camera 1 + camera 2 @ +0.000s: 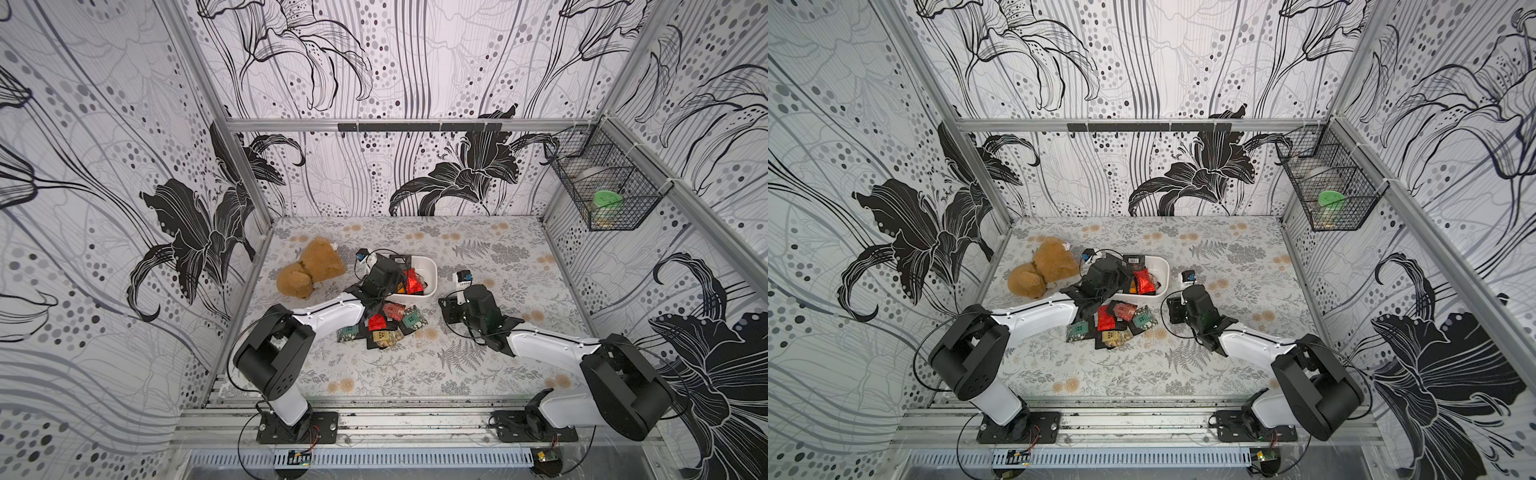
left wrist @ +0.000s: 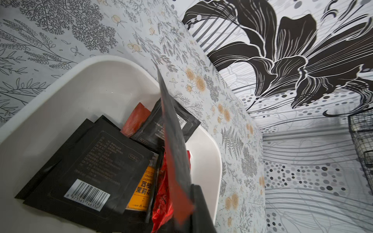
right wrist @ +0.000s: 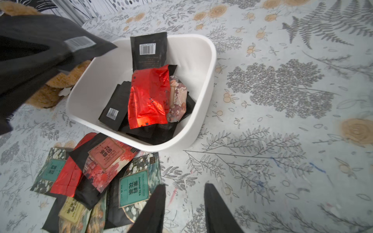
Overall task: Put the tea bags into the storage box
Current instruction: Place the tea bag in the storage box.
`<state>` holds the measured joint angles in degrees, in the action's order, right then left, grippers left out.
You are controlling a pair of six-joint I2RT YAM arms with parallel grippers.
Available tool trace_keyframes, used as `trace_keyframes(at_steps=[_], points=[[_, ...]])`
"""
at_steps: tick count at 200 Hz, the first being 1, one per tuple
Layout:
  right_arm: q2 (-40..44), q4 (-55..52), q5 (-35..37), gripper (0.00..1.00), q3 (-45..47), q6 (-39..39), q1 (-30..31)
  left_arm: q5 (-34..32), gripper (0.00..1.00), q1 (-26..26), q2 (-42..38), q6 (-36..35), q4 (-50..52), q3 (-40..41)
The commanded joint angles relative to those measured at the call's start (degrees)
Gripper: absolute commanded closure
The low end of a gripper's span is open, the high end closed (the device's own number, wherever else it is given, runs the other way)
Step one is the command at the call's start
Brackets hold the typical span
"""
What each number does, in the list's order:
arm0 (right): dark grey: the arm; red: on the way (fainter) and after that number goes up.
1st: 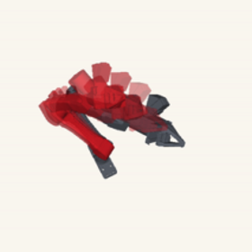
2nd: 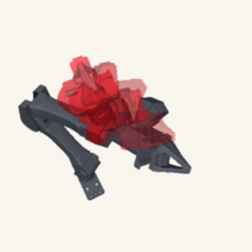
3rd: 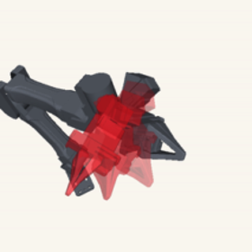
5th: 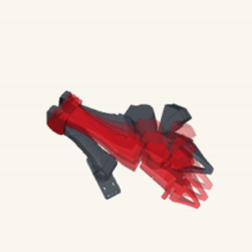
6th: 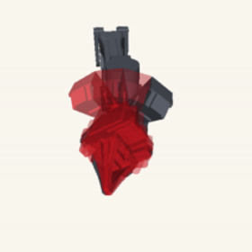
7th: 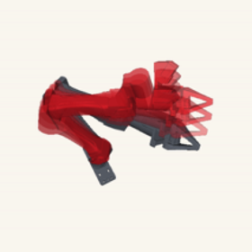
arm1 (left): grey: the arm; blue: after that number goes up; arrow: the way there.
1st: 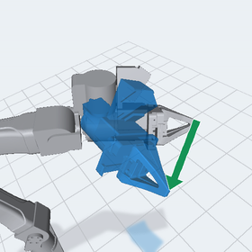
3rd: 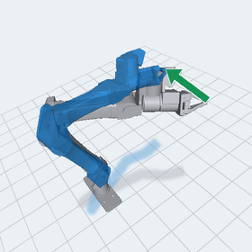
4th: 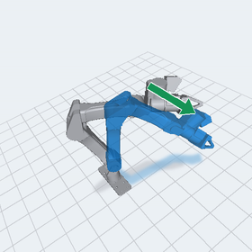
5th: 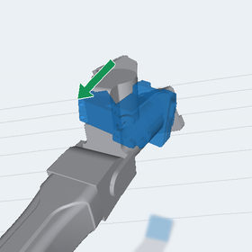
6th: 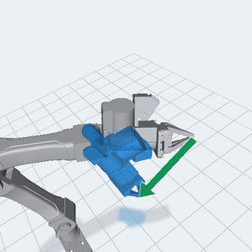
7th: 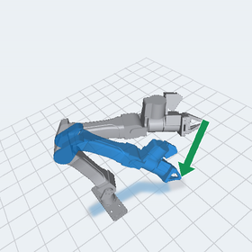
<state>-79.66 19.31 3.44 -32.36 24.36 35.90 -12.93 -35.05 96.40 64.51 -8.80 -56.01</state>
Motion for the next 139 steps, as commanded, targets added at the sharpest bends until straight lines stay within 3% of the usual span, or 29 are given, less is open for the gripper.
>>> trace_keyframes(at_steps=[1, 7, 28, 46, 87, 120, 139], points=[[-1.3, -0.8, -1.2, 0.63, -2.2, -1.6, 1.7, 0.2, 0.69, 0.5, -0.3, -3.7, 2.6, -2.3], [-1.5, -0.8, -1.4, 0.63, -2.4, -1.7, 2.1, -1.3, 0.56, 0.5, -1.1, -3.7, 3.3, -1.8], [-2.1, -0.1, -1.8, 0.63, -2.8, -2.5, 3.5, -4.7, 0.31, 0.7, -5.2, -4.1, 5.2, 0.3], [-3.0, -0.4, -2.1, 0.63, -3.6, -3.2, 4.7, -6.6, 0.23, 0.7, -9.7, -4.3, 6.6, 2.5], [-4.8, 0.7, -4.1, 0.63, -4.9, -5.1, 7.7, -2.5, 0.22, 0.6, -20.8, -2.4, 6.9, 11.6], [-7.2, -0.1, -6.3, 0.65, -7.1, -5.9, 9.8, 5.6, 0.28, 0.0, -28.7, -0.1, 2.2, 21.8], [-9.0, 0.0, -8.0, 0.67, -8.1, -5.8, 10.0, 6.8, 0.34, -1.2, -33.1, 1.0, -1.3, 27.5]])
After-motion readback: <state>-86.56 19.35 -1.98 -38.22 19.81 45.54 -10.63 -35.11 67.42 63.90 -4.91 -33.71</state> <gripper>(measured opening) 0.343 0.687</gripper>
